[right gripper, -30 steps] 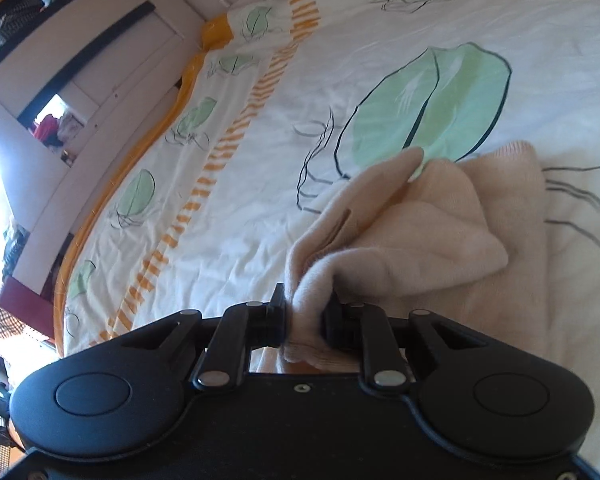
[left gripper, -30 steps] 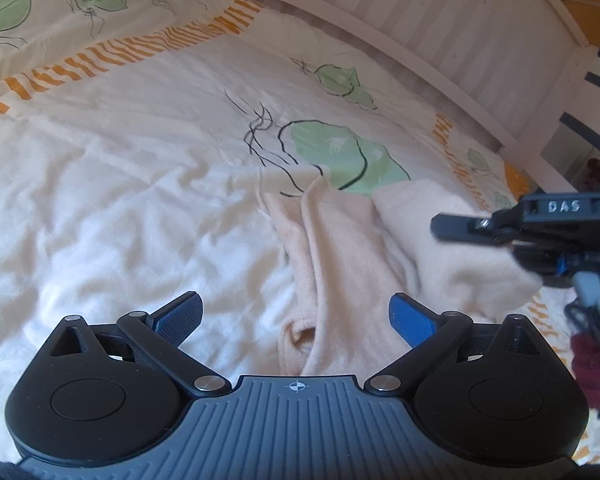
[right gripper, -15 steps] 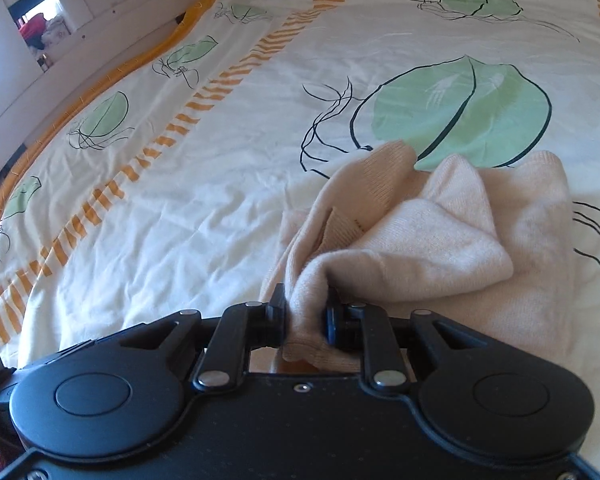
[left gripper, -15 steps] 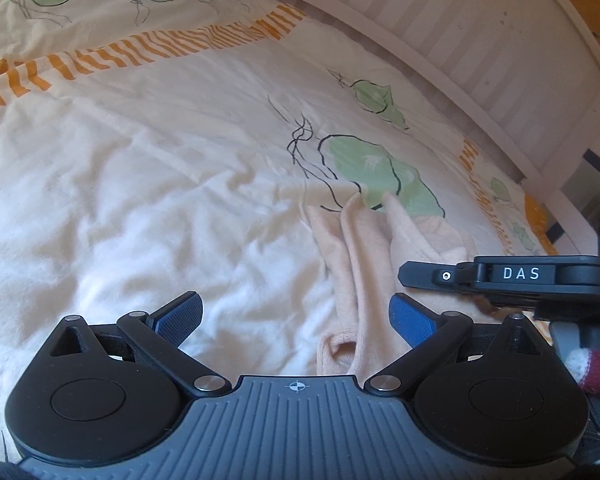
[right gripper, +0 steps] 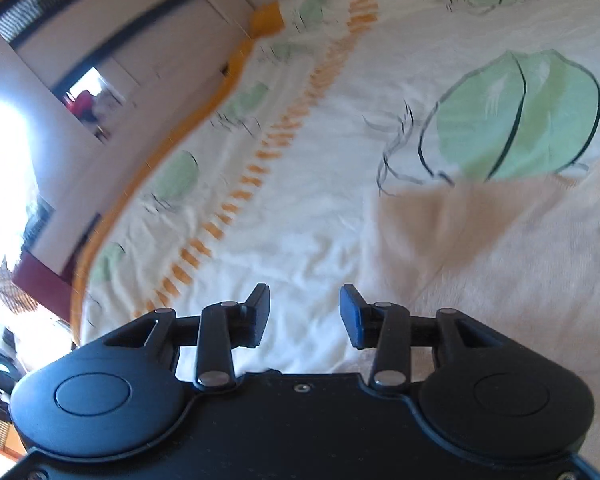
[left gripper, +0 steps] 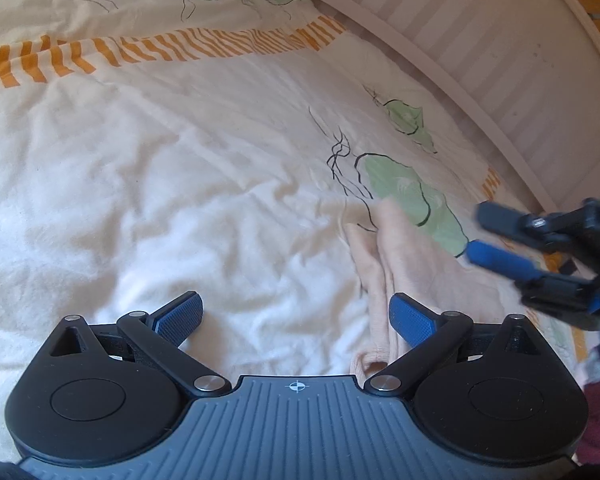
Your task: Fold small clothes
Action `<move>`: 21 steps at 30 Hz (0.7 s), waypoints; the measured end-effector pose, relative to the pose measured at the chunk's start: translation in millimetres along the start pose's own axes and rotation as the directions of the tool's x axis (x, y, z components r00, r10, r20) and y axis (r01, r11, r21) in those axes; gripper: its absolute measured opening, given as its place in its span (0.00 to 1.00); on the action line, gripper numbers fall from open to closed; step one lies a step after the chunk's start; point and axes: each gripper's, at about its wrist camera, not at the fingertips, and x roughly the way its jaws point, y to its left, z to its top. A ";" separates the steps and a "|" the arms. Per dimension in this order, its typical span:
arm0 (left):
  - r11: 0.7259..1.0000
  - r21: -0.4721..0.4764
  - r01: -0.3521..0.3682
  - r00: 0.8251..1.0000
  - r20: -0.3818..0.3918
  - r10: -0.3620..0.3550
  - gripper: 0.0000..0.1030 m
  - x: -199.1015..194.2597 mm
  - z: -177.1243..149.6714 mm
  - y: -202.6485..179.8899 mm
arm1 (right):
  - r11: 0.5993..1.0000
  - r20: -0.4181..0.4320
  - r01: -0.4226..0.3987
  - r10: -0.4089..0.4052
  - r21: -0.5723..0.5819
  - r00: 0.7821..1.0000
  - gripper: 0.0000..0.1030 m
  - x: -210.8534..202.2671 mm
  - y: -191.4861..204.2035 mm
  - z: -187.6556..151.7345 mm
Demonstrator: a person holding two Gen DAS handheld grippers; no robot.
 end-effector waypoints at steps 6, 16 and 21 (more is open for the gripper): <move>0.998 0.055 0.007 1.000 0.005 -0.007 0.98 -3.7 2.7 -14.1 | 0.988 0.028 0.148 -0.147 -0.046 0.989 0.50 -29.7 -20.3 -7.0; 0.975 0.216 0.057 0.997 -0.056 -0.046 0.98 5.6 30.0 -68.3 | 0.914 -0.058 0.216 -0.249 -0.342 0.967 0.53 8.6 -3.3 -80.3; 0.929 0.367 0.052 0.995 -0.097 -0.017 0.98 30.3 33.4 -105.9 | 0.894 -0.076 0.169 -0.219 -0.414 0.973 0.56 13.9 5.7 -111.0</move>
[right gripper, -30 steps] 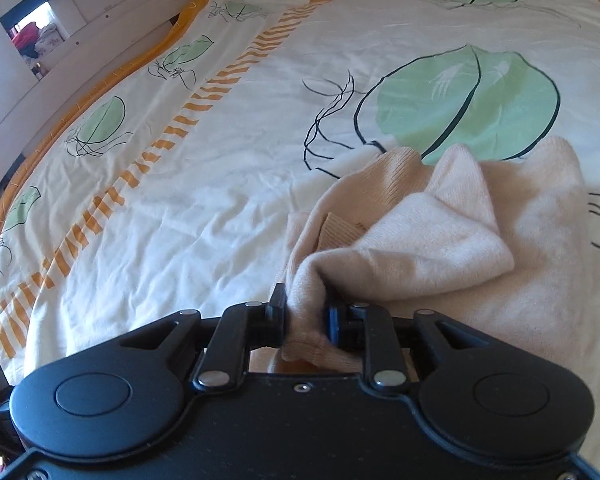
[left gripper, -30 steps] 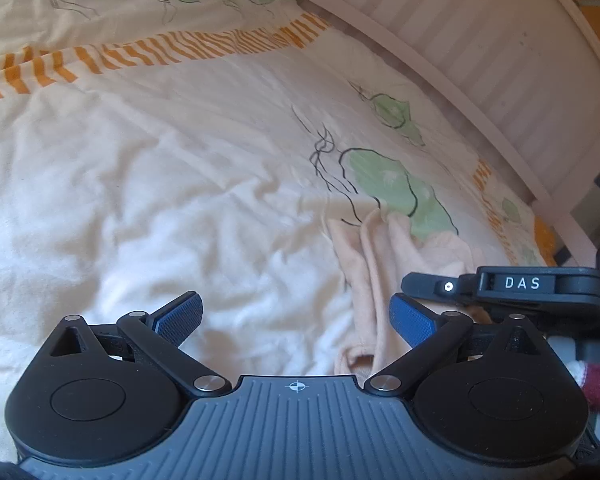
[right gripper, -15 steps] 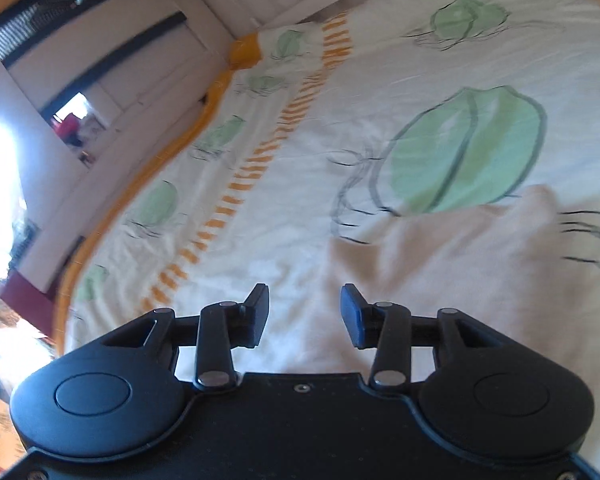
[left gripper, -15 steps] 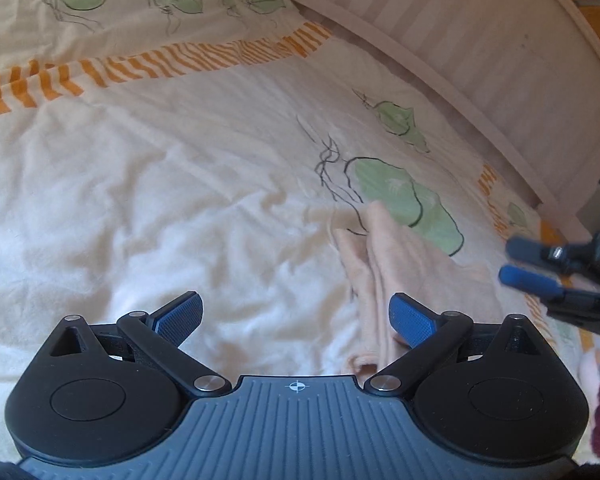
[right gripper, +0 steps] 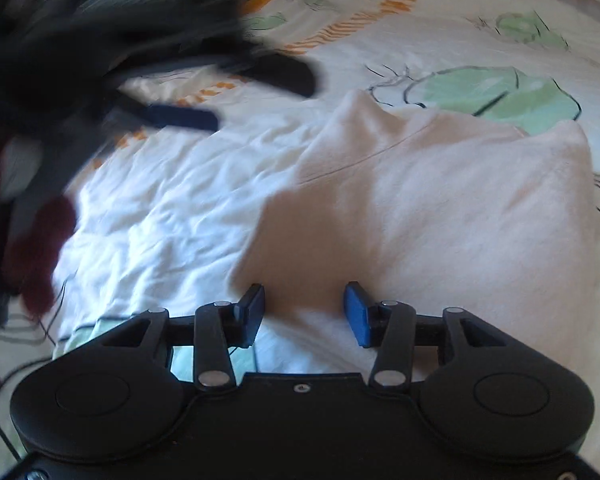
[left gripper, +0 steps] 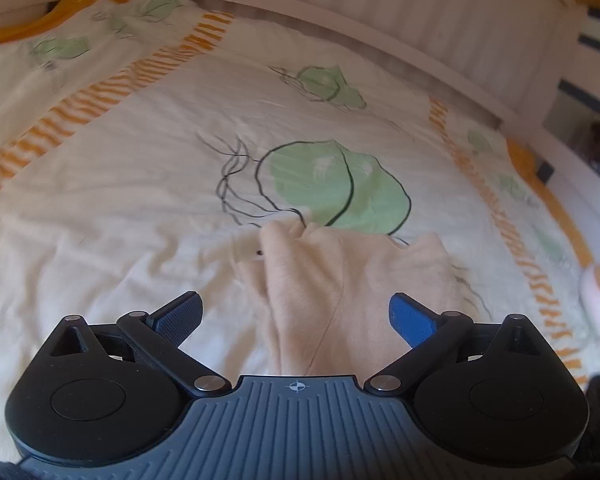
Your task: Fold small clothes
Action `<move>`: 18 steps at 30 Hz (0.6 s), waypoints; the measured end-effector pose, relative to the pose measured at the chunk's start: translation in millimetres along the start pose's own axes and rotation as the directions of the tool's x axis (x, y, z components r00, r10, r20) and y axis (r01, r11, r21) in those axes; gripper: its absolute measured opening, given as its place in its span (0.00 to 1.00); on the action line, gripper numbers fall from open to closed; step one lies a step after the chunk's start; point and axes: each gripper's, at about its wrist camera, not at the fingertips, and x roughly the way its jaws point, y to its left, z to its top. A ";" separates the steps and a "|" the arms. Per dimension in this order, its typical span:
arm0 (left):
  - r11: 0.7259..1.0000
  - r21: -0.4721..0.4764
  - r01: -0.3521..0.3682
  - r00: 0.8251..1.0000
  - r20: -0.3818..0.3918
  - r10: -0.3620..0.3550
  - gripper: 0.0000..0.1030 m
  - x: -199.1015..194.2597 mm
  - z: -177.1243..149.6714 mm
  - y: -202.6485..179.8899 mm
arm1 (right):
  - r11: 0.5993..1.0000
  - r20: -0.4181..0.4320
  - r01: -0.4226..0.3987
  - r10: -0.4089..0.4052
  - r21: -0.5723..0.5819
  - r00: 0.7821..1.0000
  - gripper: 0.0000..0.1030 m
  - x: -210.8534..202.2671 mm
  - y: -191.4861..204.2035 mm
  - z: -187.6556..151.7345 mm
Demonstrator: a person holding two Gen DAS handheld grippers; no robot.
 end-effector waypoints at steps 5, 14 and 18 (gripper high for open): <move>0.994 0.078 -0.076 0.995 -0.057 0.080 0.98 42.8 2.7 -10.7 | 0.999 0.009 -0.031 0.031 0.027 0.999 0.57 -5.1 -3.5 -4.3; 0.970 0.118 -0.214 0.967 -0.112 0.227 1.00 64.3 -11.6 17.5 | 0.993 0.043 -0.091 0.088 0.080 0.995 0.67 -31.8 -17.4 -5.5; 0.974 0.117 -0.192 0.973 -0.104 0.205 0.98 41.1 -8.8 17.2 | 0.994 0.115 -0.070 0.060 0.087 0.992 0.81 -61.8 -34.5 0.2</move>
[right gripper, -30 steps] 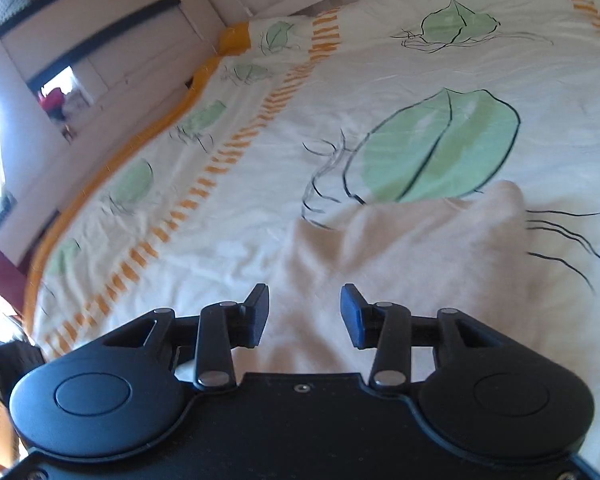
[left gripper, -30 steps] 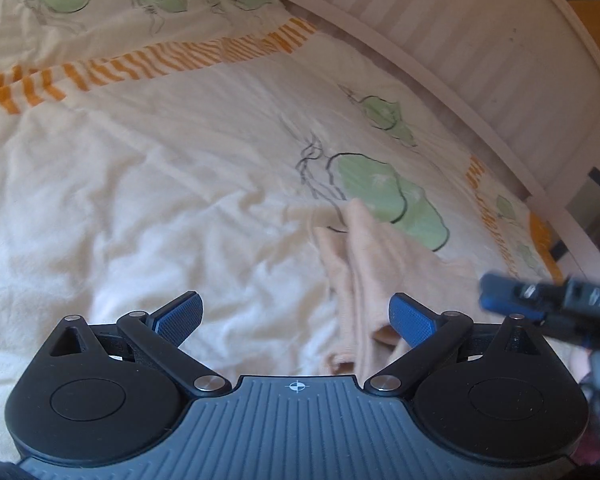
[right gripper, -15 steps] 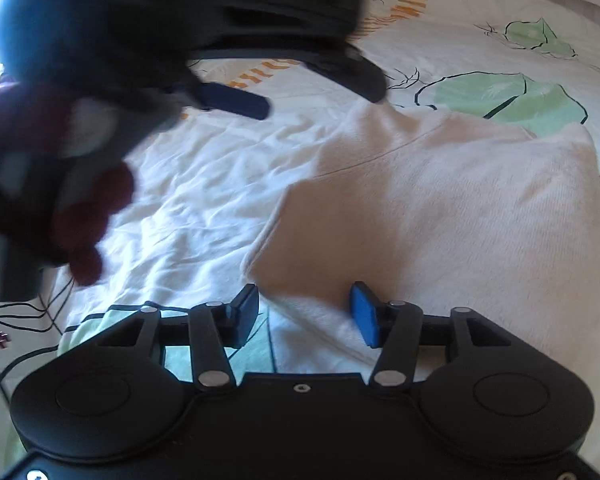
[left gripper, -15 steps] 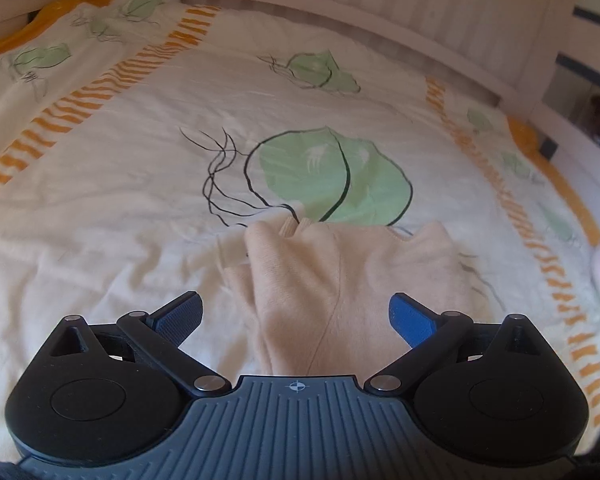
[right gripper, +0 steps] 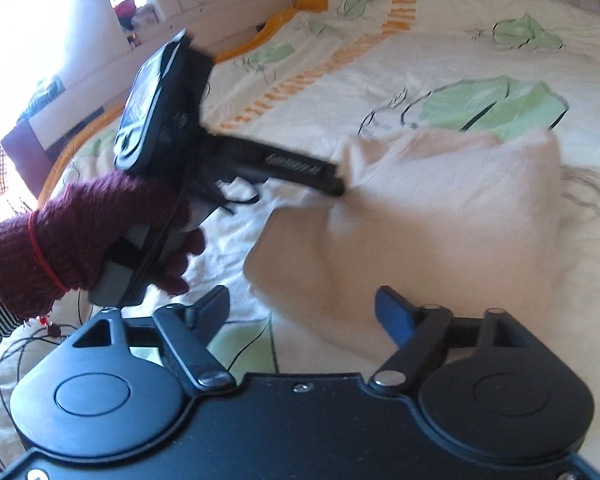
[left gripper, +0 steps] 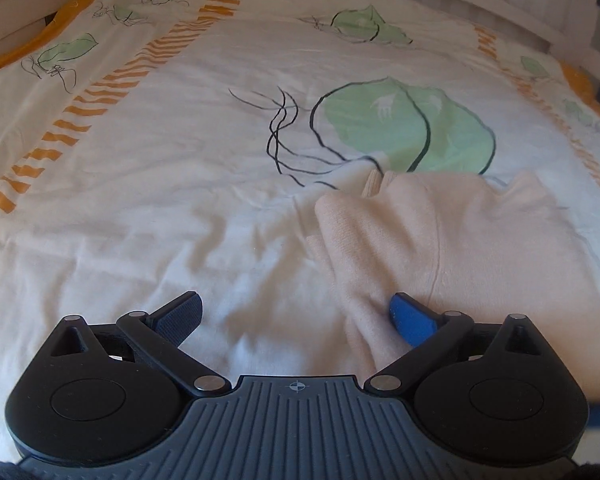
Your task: Fold small clothes
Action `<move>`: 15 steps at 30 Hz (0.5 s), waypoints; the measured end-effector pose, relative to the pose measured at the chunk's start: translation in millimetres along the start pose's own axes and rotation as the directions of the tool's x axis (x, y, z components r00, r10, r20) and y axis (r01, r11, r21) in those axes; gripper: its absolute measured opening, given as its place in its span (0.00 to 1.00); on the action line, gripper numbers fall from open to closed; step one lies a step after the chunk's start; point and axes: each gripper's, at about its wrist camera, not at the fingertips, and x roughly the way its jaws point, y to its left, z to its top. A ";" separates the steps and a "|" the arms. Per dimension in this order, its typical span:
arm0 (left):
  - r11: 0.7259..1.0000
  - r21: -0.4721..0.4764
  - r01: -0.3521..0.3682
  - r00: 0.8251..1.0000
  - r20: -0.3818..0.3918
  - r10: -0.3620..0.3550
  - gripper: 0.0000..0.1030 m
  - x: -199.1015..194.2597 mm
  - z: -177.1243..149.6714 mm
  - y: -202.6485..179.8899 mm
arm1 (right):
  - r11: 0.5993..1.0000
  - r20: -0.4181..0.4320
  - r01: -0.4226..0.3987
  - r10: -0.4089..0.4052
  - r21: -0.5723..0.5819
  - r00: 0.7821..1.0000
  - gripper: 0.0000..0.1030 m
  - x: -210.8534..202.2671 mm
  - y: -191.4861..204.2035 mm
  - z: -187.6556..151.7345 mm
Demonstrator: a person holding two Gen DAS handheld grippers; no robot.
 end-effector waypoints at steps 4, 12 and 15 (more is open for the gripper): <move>0.997 -0.034 0.064 0.997 0.055 -0.062 0.98 -24.1 -0.3 1.5 | 0.998 0.101 0.054 -0.055 0.014 0.993 1.00 -18.1 -20.9 16.1; 0.992 -0.027 0.123 0.992 -0.001 -0.123 0.98 -20.2 -23.0 -8.6 | 0.998 0.068 0.032 -0.035 0.052 0.997 1.00 20.1 -71.2 54.6; 0.993 -0.002 0.115 0.992 -0.051 -0.115 0.99 -11.8 -38.0 -11.2 | 0.991 0.002 0.015 -0.015 0.130 1.000 1.00 46.0 -89.6 58.2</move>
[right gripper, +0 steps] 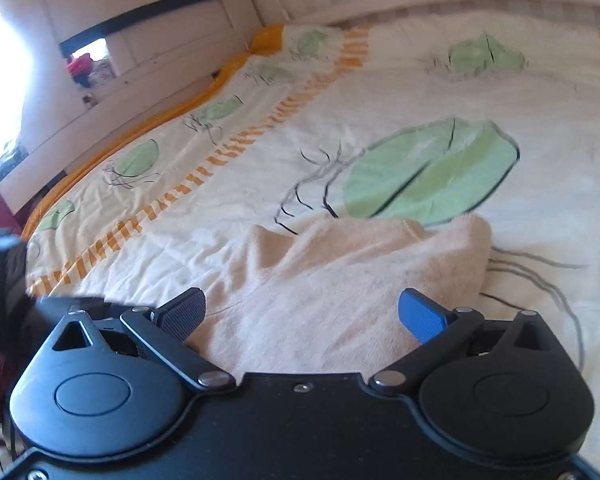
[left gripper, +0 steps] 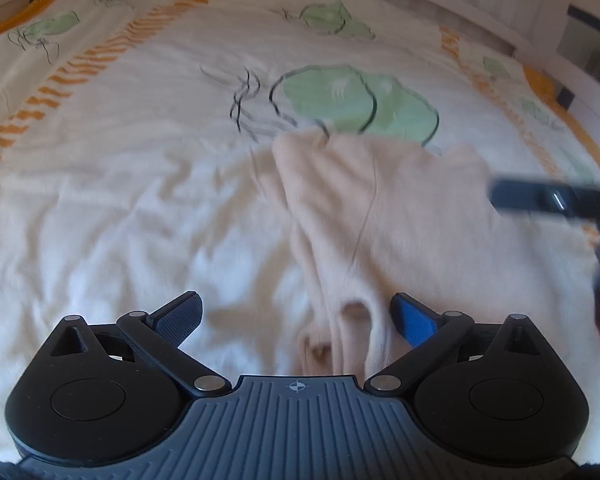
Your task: Fold small clothes
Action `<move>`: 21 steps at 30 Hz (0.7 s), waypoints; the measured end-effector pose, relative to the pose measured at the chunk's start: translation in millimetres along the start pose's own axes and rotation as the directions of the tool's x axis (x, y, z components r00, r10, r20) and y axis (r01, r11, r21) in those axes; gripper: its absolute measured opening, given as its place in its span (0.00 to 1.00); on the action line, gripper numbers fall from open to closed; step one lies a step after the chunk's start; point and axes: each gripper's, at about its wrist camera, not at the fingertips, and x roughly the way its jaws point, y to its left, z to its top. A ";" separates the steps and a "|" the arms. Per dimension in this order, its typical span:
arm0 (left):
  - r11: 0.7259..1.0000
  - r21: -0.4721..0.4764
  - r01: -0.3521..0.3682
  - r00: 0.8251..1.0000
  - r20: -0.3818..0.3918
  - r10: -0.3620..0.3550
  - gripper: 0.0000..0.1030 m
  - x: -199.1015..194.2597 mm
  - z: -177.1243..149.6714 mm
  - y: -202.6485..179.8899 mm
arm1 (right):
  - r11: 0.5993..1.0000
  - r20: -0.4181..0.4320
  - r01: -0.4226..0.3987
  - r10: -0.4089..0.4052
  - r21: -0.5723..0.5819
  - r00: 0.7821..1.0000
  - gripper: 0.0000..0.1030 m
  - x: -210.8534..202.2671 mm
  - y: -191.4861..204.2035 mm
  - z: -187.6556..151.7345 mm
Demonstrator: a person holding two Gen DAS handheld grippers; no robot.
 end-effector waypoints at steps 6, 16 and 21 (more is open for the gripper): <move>0.999 0.036 -0.011 1.000 -0.004 0.011 0.99 3.1 -20.9 -0.1 | 0.999 -0.088 -0.044 0.043 -0.013 0.995 1.00 25.7 -0.3 0.8; 0.963 -0.111 0.244 0.969 0.077 -0.236 0.99 -40.6 -13.3 2.9 | 0.987 0.076 -0.037 0.025 0.159 0.997 1.00 -40.5 -47.4 -1.1; 0.965 -0.146 0.218 0.976 0.021 -0.217 0.99 -8.1 -8.6 -2.4 | 0.970 0.038 -0.021 0.013 0.242 0.999 1.00 -35.3 -75.0 -13.1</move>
